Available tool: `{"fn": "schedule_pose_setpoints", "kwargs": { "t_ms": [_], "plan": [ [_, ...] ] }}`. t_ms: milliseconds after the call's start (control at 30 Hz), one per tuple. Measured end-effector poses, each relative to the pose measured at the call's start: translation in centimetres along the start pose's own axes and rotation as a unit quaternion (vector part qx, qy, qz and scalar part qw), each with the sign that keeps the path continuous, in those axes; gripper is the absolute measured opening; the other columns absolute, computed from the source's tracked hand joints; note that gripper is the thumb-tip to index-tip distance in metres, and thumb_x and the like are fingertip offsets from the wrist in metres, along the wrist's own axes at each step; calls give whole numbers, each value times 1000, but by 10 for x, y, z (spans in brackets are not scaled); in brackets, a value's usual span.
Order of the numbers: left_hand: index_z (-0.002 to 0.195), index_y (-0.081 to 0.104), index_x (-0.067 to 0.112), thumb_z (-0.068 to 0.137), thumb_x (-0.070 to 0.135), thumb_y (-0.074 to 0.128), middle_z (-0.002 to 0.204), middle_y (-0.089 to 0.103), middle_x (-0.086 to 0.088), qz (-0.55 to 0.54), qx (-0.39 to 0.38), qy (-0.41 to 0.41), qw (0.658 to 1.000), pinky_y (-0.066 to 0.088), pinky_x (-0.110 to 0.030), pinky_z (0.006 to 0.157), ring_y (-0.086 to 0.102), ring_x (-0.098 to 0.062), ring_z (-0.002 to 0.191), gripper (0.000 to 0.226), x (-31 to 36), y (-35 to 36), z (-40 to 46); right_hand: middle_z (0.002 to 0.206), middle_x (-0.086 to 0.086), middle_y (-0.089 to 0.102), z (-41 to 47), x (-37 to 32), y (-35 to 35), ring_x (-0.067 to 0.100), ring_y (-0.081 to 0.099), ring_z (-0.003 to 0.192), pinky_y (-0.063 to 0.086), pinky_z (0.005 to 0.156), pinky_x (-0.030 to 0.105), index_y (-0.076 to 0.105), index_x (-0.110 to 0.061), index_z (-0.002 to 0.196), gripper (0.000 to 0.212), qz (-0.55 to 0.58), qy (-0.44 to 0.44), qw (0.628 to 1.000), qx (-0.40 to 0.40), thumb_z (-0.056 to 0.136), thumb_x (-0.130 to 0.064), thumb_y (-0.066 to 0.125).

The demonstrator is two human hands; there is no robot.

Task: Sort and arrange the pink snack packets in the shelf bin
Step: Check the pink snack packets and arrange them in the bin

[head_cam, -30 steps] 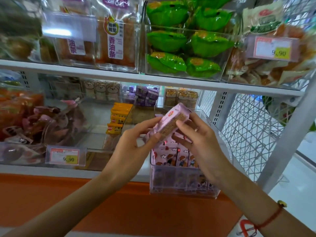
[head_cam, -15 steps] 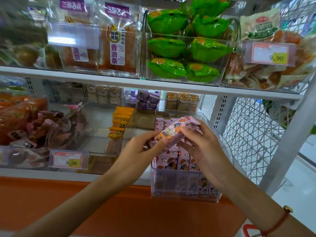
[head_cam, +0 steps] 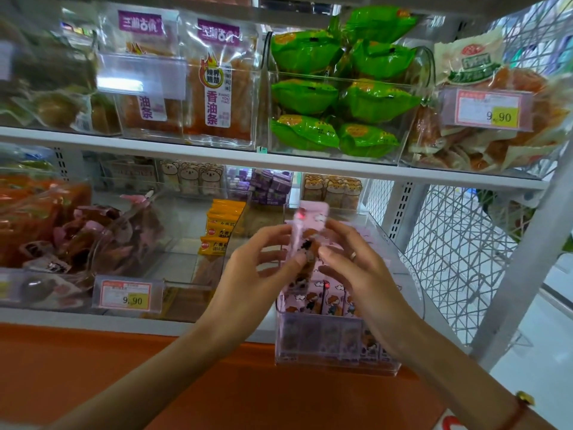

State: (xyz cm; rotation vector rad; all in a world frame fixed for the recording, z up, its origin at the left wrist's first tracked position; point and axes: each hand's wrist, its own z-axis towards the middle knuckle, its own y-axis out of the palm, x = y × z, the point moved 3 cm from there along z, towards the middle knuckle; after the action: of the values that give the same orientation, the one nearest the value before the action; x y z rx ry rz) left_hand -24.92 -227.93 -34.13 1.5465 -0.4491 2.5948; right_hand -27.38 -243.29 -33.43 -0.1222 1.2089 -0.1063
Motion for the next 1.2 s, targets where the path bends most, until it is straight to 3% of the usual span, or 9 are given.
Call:
{"fn": "schedule_pose_setpoints", "kwargs": {
  "t_ms": [200, 367, 467, 633, 800, 867, 967, 1100, 1200],
  "plan": [
    [111, 56, 29, 72, 38, 69, 103, 69, 21, -106, 38, -22, 993, 53, -12, 78, 66, 2, 96, 43, -5, -3, 4, 110, -31, 55, -3, 10, 2, -24, 51, 94, 42, 68, -2, 52, -50, 107, 33, -91, 0, 996, 7, 79, -38, 66],
    [122, 57, 32, 81, 34, 65, 110, 69, 12, -85, 68, 11, 994, 53, -26, 87, 64, -4, 104, 42, -2, -12, 4, 117, -23, 55, 0, 15, -2, -17, 50, 101, 41, 68, -3, 52, -51, 107, 34, -102, -1, 995, 13, 83, -30, 65],
    [121, 59, 24, 81, 30, 63, 107, 70, 9, -93, 99, 36, 990, 53, -21, 87, 65, -6, 102, 40, 0, -17, 5, 114, -23, 54, 7, 14, -1, -19, 55, 91, 43, 65, -1, 50, -50, 111, 39, -103, -6, 995, -5, 86, -24, 64],
    [113, 58, 21, 88, 13, 61, 105, 70, 6, -116, 195, 57, 972, 55, -24, 84, 67, -11, 99, 26, -9, -36, 24, 125, -8, 54, 56, 23, -21, 4, 53, 107, 47, 79, 15, 50, -29, 126, 38, -238, 26, 971, 18, 93, -11, 55],
    [107, 56, 24, 87, 5, 62, 103, 69, 16, -81, 195, 76, 975, 55, -18, 78, 67, -5, 97, 28, -28, -38, 50, 128, 4, 59, 124, 54, -22, 13, 54, 106, 42, 79, 18, 62, -18, 119, 32, -394, 30, 918, -31, 94, -5, 47],
    [106, 55, 24, 87, 3, 61, 102, 69, 20, -69, 190, 92, 975, 54, -15, 76, 67, -2, 96, 28, -34, -37, 61, 133, 7, 56, 150, 72, -17, 20, 54, 116, 46, 91, 28, 64, -20, 118, 34, -432, 40, 900, -46, 94, -7, 43],
    [104, 55, 22, 87, 2, 62, 101, 69, 18, -59, 185, 101, 976, 54, -16, 77, 67, -3, 96, 28, -42, -35, 76, 141, 13, 46, 176, 95, -11, 32, 35, 134, 34, 108, 42, 57, -18, 128, 39, -540, 54, 835, -92, 95, -21, 36],
    [102, 56, 23, 87, 4, 64, 100, 70, 18, -59, 168, 92, 980, 53, -15, 73, 67, -2, 96, 26, -47, -33, 93, 155, 10, 23, 182, 112, -12, 32, 7, 144, 14, 112, 52, 37, -24, 144, 48, -604, 98, 774, -161, 99, -37, 28],
    [101, 58, 26, 85, 6, 66, 101, 70, 19, -52, 144, 90, 984, 51, -13, 73, 66, -1, 97, 27, -50, -31, 106, 154, 6, 25, 176, 111, -15, 30, 7, 142, 16, 110, 53, 46, -26, 136, 44, -591, 78, 785, -167, 99, -37, 26]
  ]
}}
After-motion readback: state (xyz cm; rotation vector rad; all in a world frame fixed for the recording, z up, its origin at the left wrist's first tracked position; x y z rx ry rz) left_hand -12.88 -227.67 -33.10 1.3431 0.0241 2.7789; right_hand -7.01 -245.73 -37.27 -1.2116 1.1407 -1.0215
